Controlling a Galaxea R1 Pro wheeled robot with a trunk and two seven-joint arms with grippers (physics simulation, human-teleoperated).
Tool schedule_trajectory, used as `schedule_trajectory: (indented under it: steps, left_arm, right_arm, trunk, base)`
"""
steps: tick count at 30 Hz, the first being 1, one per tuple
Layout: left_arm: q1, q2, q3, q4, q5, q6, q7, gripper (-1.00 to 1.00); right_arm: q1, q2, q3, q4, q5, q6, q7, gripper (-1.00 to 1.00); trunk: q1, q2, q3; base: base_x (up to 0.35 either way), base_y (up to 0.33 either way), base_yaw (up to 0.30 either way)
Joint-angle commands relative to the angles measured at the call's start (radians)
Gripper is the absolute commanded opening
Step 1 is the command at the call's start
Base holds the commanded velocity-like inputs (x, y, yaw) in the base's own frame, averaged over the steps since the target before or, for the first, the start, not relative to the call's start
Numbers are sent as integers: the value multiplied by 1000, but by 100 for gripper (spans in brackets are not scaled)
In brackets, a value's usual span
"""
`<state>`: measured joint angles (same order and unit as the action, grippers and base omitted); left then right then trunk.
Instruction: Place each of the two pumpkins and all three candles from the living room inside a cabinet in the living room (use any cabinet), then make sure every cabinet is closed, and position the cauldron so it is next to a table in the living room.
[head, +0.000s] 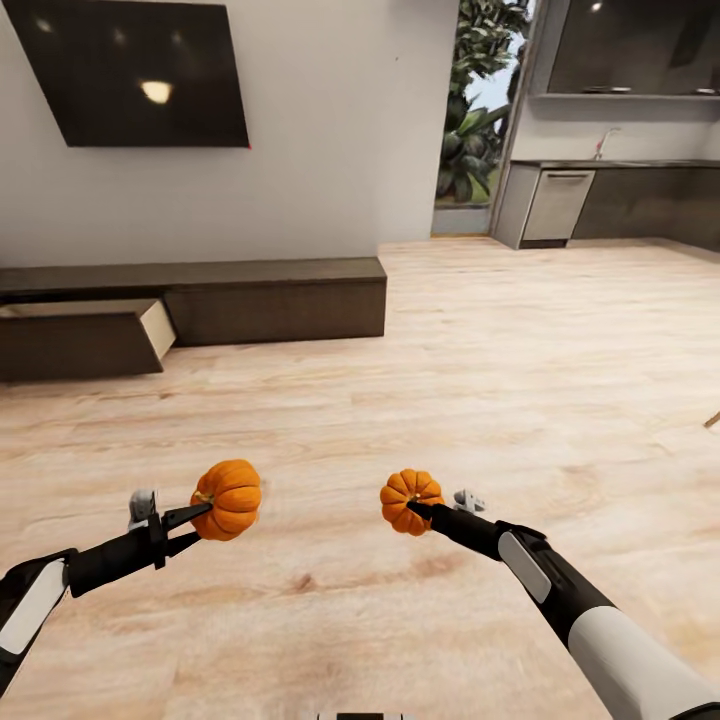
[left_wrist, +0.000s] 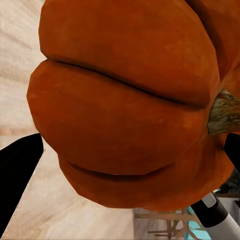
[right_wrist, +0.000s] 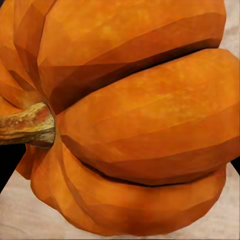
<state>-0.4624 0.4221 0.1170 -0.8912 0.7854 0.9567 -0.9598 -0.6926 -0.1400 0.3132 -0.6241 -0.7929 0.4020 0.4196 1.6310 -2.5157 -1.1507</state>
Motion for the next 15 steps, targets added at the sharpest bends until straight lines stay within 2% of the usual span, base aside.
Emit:
schedule_trajectory:
  steps: [1, 15]
  left_arm:
    - [-1, 0, 1, 0, 12, 10, -2, -100]
    - [-1, 0, 1, 0, 12, 10, -2, -100]
  right_arm:
    - [-1, -1, 3, -2, -12, 4, -3, -100]
    - [-1, -1, 3, -2, -12, 4, -3, -100]
  trunk:
    - [0, 0, -2]
    - [0, 0, -16]
  base:
    - [228, 231, 222]
    - [232, 231, 222]
